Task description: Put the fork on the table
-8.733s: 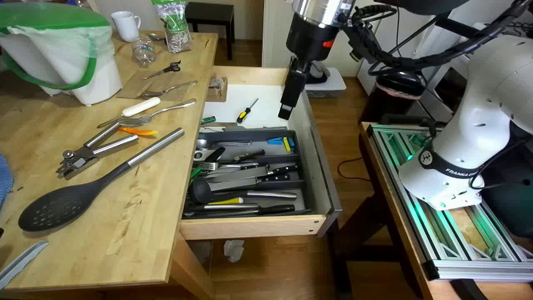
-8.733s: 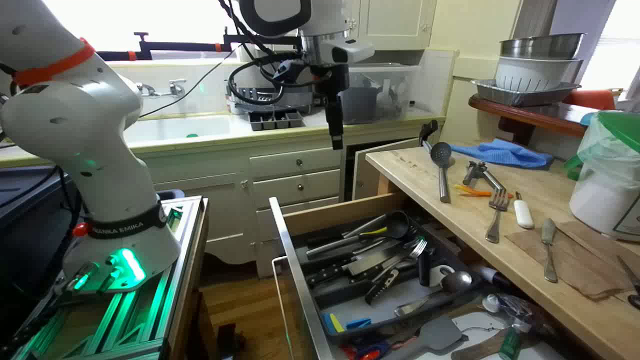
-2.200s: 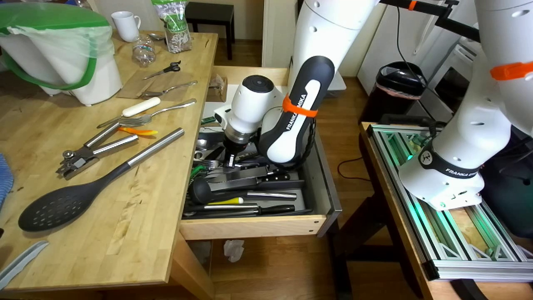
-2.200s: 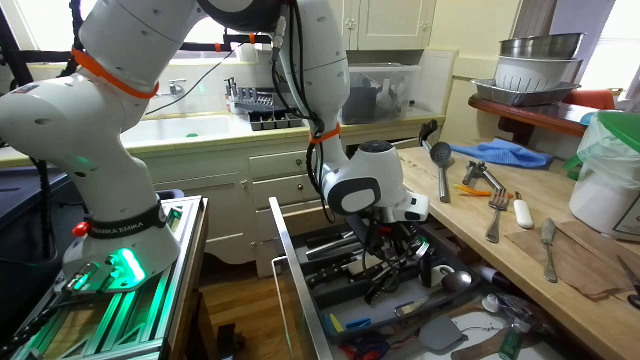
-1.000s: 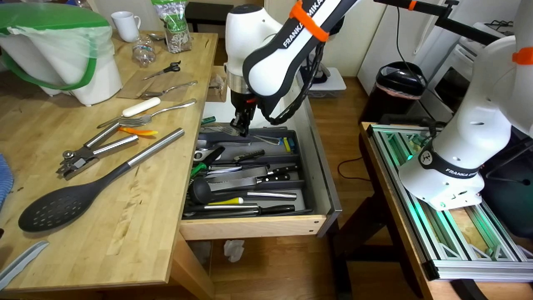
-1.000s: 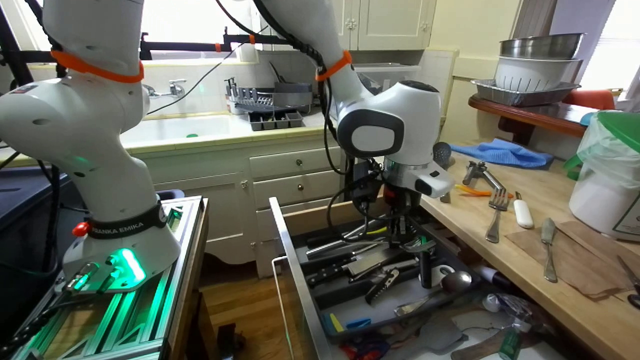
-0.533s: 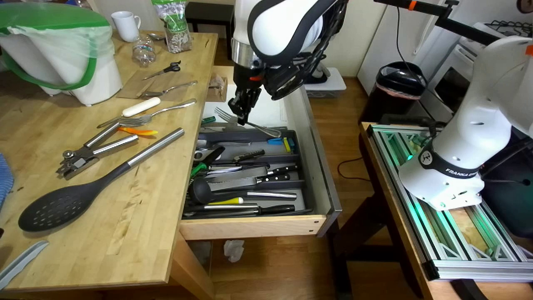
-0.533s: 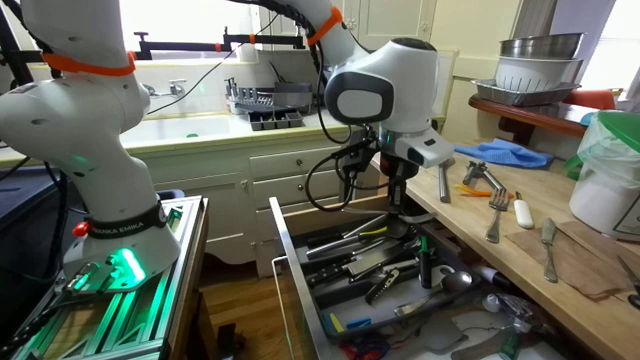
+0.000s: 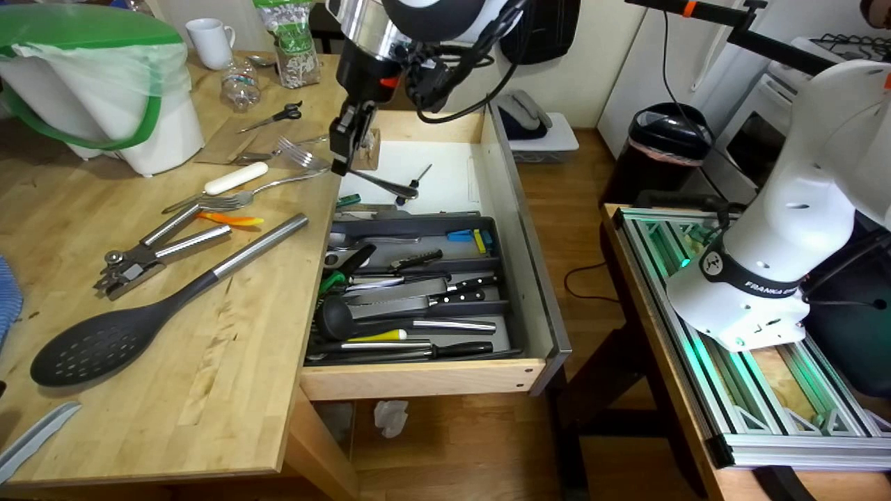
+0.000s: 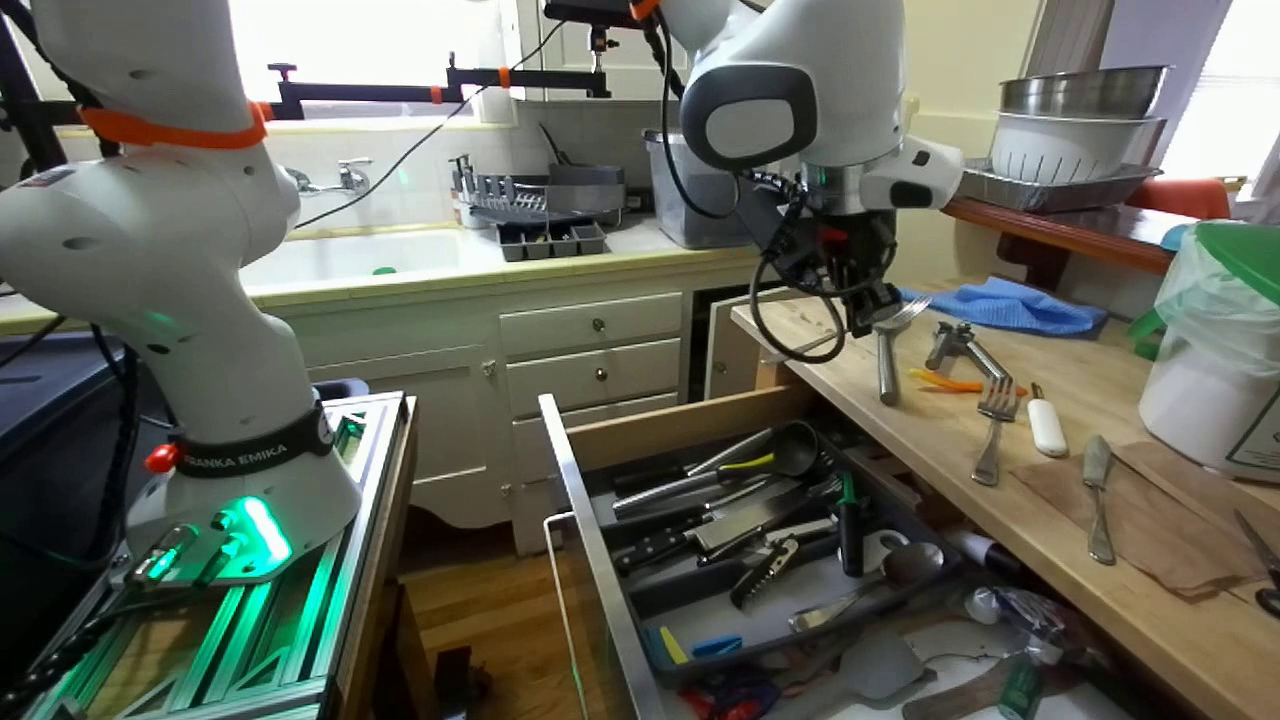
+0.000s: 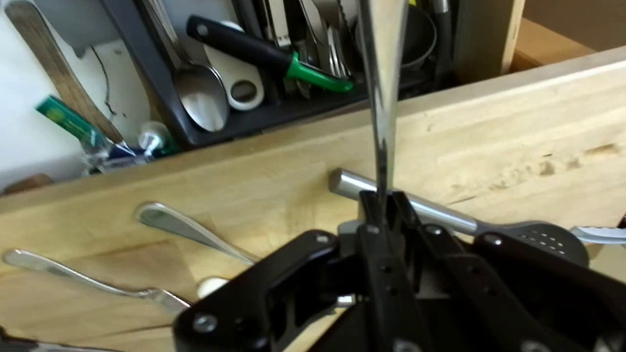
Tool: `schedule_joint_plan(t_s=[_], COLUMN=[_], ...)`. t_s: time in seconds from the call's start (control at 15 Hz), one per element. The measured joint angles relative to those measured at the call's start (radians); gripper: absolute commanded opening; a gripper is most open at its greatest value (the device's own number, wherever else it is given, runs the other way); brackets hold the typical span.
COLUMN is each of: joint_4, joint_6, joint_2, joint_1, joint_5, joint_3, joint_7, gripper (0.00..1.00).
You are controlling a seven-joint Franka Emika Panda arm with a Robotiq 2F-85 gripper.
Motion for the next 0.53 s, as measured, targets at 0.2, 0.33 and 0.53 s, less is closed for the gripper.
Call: schedule_joint_plan(t_s=[0.2,0.33,0.53], joint_4=[0.117,0.205,0.307], joint_6=[-0.036,-0.071,-0.135], joint_2=[0.063,0.126,0.214], joint_1=[-0.002,-0.012,-0.038], joint_5=[0.039,0.046,0.056], joint_3=[0.037,0.061,0.104], joint_7=[-0.157,-0.256,-0.398], gripper=[0.02,0.02,0.02])
